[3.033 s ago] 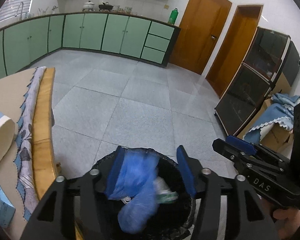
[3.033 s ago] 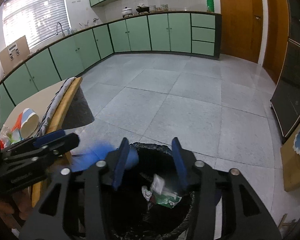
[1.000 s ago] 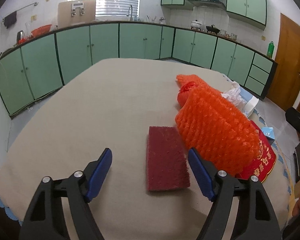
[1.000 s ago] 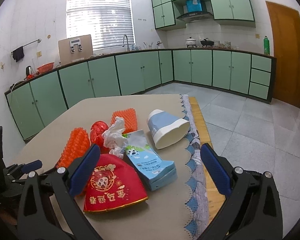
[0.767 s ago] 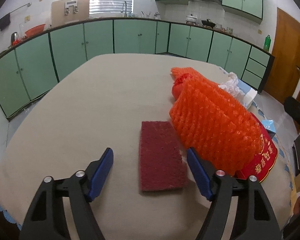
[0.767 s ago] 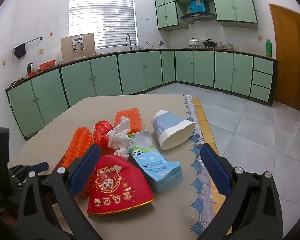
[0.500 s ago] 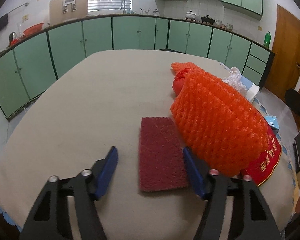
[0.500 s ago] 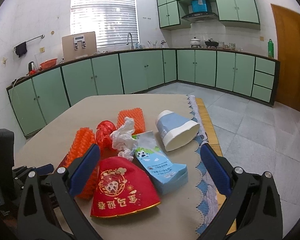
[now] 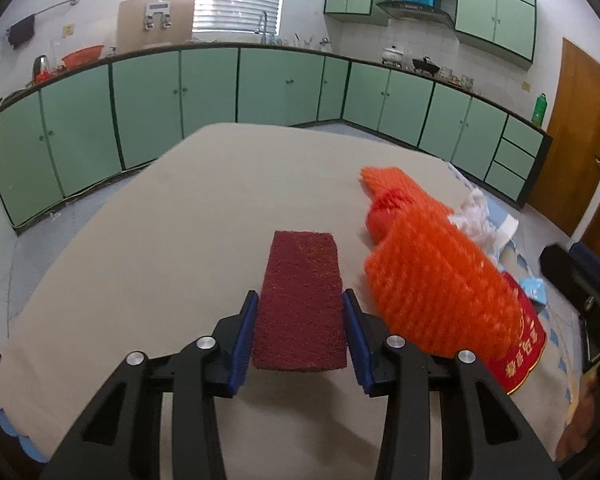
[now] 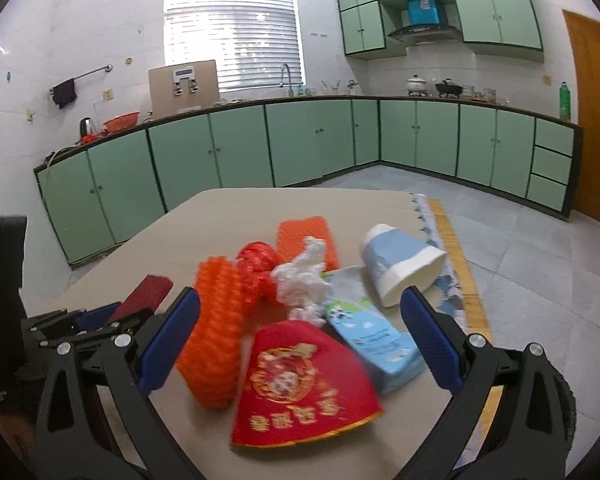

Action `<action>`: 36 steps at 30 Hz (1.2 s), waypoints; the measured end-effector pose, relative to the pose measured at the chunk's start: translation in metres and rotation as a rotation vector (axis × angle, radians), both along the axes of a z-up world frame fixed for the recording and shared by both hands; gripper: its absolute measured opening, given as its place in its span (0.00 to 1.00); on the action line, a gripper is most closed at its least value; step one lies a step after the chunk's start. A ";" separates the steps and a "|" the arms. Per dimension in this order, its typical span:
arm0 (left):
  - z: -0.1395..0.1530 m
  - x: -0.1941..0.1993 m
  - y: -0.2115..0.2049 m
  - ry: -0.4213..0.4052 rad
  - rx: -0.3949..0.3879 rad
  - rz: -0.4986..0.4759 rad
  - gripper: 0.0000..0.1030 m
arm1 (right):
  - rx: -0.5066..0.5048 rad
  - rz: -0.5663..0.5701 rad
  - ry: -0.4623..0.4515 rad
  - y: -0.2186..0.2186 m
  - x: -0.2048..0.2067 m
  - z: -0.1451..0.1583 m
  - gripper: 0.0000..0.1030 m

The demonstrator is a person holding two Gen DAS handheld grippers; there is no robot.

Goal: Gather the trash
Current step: 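Return to the table and grasp the dark red scouring pad with the left gripper, then grasp the orange mesh net with the right gripper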

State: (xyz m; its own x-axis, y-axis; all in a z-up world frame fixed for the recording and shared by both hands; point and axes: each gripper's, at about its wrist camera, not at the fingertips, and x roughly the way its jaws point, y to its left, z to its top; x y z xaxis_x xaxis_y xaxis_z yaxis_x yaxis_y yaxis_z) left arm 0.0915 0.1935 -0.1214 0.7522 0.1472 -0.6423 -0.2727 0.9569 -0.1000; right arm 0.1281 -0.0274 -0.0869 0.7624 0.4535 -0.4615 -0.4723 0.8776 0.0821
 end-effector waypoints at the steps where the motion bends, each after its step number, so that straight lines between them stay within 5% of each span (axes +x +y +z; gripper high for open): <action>1: 0.002 0.000 0.001 -0.004 0.001 0.003 0.40 | 0.003 0.010 0.000 0.005 -0.001 0.000 0.94; 22: 0.006 -0.017 0.041 -0.015 0.007 0.101 0.40 | -0.033 0.124 0.070 0.058 -0.005 -0.019 0.72; 32: 0.007 -0.015 0.038 -0.019 0.005 0.095 0.40 | -0.104 0.178 0.114 0.069 -0.005 -0.024 0.26; 36: 0.010 -0.017 0.036 -0.023 0.006 0.090 0.40 | -0.092 0.200 0.107 0.066 -0.008 -0.018 0.24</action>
State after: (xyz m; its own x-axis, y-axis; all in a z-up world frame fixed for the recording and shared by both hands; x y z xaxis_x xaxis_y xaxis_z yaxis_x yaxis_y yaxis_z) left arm 0.0741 0.2291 -0.1113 0.7502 0.2181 -0.6242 -0.3550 0.9293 -0.1019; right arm 0.1200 0.0383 -0.1049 0.6062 0.5429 -0.5812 -0.6306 0.7734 0.0647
